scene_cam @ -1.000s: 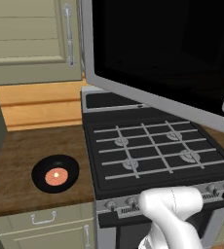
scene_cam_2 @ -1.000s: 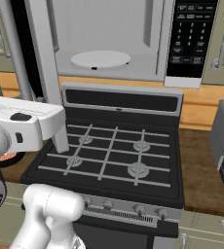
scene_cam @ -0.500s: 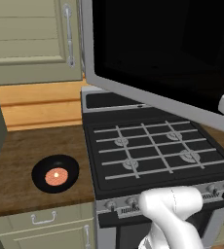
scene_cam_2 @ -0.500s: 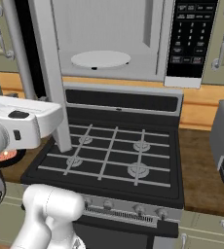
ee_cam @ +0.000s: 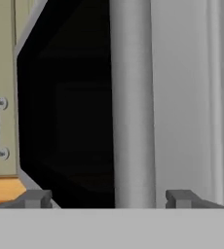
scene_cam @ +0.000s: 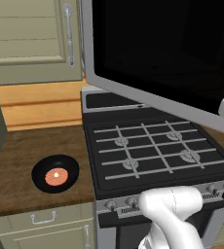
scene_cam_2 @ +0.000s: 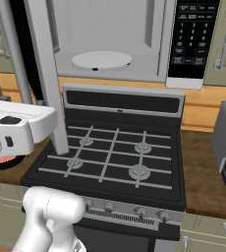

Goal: Open the microwave, place the bowl with waffle inside the microwave, then close the microwave door and turn it on.

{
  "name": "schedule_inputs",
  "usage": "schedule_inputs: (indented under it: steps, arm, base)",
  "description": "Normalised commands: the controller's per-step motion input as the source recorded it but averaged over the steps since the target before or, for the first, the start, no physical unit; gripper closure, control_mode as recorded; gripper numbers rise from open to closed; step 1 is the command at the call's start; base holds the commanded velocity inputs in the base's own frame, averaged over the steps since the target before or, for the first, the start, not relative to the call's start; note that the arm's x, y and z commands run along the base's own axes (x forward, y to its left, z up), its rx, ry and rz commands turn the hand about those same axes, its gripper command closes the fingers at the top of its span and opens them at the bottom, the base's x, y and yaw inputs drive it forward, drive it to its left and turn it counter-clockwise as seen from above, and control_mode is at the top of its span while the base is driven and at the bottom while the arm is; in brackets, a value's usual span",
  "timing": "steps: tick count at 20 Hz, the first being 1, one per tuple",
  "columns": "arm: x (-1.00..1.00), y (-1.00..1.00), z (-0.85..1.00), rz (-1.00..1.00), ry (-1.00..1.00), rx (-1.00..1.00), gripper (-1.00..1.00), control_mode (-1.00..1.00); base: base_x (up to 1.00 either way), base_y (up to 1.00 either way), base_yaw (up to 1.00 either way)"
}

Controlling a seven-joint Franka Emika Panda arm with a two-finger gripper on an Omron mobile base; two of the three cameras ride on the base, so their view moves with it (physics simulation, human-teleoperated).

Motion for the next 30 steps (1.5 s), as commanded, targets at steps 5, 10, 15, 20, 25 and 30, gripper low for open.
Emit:
schedule_inputs:
  steps: [5,10,15,20,25,30]
  arm:
    - [-0.76,-0.22,0.01,0.00,-0.06,0.00,-1.00,-1.00]
    - [-0.35,-0.55,0.02,0.02,0.00,0.01,-1.00,-1.00]
    - [0.00,-0.89,0.00,0.22,0.00,0.07,-1.00,-1.00]
    - [0.16,-0.51,0.00,0.29,-0.03,0.04,-1.00,-1.00]
    - [0.52,-0.05,-0.05,0.31,-0.05,0.00,-1.00,-1.00]
    - [0.59,0.00,-0.06,0.33,0.00,0.00,-1.00,-1.00]
  base:
    - [0.00,0.00,0.00]
    - [0.00,0.00,0.00]
    - [0.00,0.00,0.00]
    - [0.00,0.00,0.00]
    - [0.00,0.00,0.00]
    - [0.00,0.00,0.00]
